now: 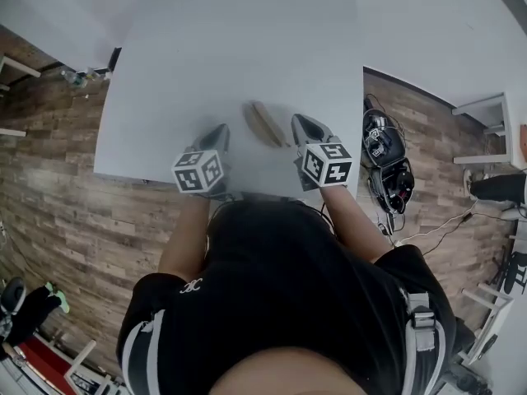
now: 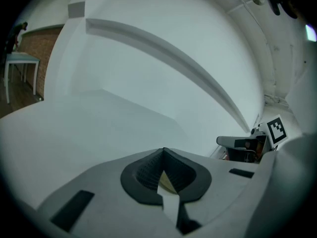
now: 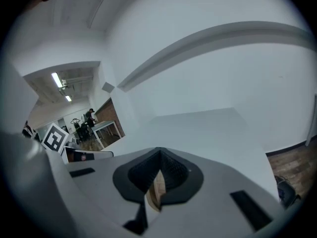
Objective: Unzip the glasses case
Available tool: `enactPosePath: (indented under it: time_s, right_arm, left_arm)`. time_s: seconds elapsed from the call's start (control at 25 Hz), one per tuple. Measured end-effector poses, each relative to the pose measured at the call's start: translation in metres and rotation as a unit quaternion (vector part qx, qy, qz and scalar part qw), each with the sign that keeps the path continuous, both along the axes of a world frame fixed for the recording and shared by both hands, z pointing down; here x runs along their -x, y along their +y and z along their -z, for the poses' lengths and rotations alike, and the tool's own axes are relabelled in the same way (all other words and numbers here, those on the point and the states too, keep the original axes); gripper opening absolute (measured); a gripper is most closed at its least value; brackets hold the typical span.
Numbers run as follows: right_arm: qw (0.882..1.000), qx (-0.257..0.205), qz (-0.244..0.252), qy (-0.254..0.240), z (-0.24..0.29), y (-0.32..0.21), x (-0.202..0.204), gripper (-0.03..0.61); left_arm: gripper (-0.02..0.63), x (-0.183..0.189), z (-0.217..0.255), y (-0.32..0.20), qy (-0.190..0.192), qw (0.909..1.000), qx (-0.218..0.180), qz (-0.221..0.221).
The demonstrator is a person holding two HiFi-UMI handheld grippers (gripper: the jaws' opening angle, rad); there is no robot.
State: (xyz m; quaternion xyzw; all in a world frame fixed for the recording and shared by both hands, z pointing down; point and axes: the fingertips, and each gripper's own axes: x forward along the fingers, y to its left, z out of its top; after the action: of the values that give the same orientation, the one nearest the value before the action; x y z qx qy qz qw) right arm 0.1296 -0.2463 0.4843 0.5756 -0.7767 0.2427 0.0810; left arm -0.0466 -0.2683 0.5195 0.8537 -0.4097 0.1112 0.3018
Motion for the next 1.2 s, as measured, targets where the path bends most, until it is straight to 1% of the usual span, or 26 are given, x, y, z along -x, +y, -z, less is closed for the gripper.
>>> enactPosePath:
  time_s: [0.08, 0.12, 0.28, 0.32, 0.4, 0.48, 0.6, 0.76, 0.84, 1.0, 1.2]
  right_arm:
    - [1.000, -0.009, 0.019, 0.000, 0.004, -0.001, -0.019, 0.011]
    - [0.999, -0.013, 0.029, 0.005, 0.005, 0.000, -0.026, 0.011]
    - [0.998, -0.029, 0.055, 0.004, 0.005, 0.009, -0.046, 0.011]
    - [0.998, -0.028, 0.059, 0.002, 0.002, 0.010, -0.051, 0.011]
    - [0.998, -0.019, 0.066, -0.001, -0.006, 0.015, -0.058, 0.010]
    - [0.997, -0.011, 0.074, -0.007, -0.011, 0.020, -0.064, 0.011]
    - [0.996, -0.011, 0.090, -0.014, -0.012, 0.023, -0.066, 0.011]
    - [0.995, -0.016, 0.101, -0.018, -0.013, 0.025, -0.058, 0.011]
    - [0.994, -0.019, 0.104, -0.014, -0.011, 0.026, -0.054, 0.011]
    - [0.993, -0.021, 0.114, -0.009, -0.008, 0.031, -0.052, 0.011]
    - [0.993, -0.020, 0.119, 0.000, -0.010, 0.037, -0.059, 0.010]
  left_arm:
    - [0.002, -0.019, 0.008, 0.001, -0.013, 0.9997, -0.013, 0.018]
    - [0.002, -0.027, 0.011, 0.004, -0.018, 0.9995, -0.014, 0.023]
    - [0.002, -0.055, 0.016, 0.027, -0.046, 0.9988, -0.011, 0.015]
    - [0.002, -0.060, 0.017, 0.030, -0.043, 0.9989, -0.007, 0.020]
    - [0.002, -0.064, 0.022, 0.034, -0.015, 0.9990, 0.008, 0.040]
    - [0.002, -0.064, 0.029, 0.034, 0.000, 0.9982, 0.010, 0.059]
    - [0.002, -0.057, 0.037, 0.033, -0.004, 0.9970, 0.001, 0.077]
    - [0.002, -0.045, 0.040, 0.042, -0.008, 0.9957, -0.004, 0.092]
    - [0.002, -0.040, 0.043, 0.046, -0.020, 0.9953, -0.012, 0.094]
    - [0.002, -0.039, 0.044, 0.048, -0.059, 0.9935, -0.023, 0.095]
    - [0.002, -0.043, 0.038, 0.052, -0.074, 0.9922, -0.021, 0.098]
